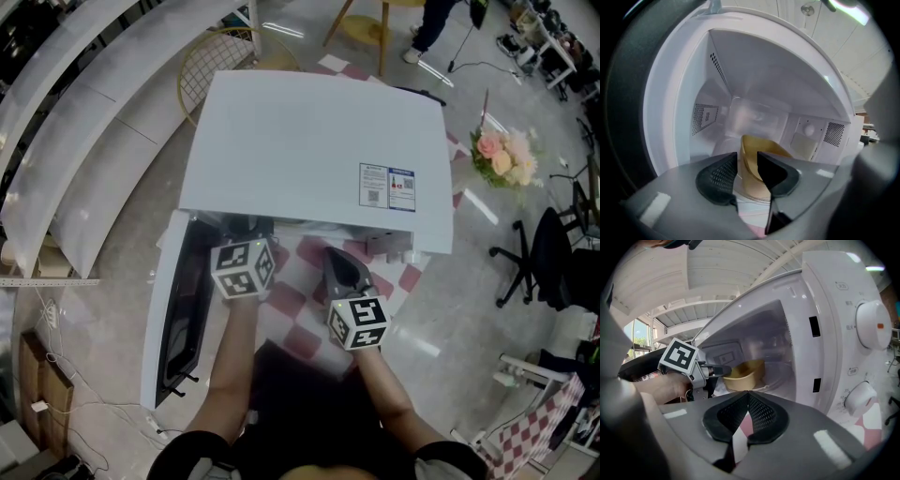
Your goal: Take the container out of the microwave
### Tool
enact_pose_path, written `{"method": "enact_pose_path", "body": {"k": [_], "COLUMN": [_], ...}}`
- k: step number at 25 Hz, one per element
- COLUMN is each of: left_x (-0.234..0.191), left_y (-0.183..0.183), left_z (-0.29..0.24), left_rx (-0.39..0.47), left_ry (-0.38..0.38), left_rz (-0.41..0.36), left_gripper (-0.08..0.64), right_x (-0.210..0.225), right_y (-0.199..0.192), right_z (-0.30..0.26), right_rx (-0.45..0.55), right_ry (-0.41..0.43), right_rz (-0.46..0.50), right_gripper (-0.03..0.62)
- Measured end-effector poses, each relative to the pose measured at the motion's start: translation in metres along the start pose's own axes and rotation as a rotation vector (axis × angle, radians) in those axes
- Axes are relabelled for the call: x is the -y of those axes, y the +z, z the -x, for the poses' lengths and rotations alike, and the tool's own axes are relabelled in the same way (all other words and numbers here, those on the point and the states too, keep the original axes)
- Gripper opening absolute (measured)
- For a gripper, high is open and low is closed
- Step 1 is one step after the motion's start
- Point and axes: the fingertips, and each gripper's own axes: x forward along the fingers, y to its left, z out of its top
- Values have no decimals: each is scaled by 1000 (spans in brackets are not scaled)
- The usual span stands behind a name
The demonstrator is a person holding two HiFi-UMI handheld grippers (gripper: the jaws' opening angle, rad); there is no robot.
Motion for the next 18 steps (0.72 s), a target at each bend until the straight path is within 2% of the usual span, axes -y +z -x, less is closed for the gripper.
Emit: {"method": "enact_pose_path", "body": {"k": [13, 18], "left_x": [7, 8], "left_y": [-6, -5], "left_z": [-7, -7], "left_rx": [-54, -48], "left_ry": [-37, -37], "left_rz": [18, 34], "left_gripper": [138, 101], "right_x": [8, 8], "right_y": [-4, -5], "right_z": [2, 3], "right_rx": [-6, -8], "right_ry": [-30, -31], "right_rz": [-7, -3], "right_gripper": [2, 2]}}
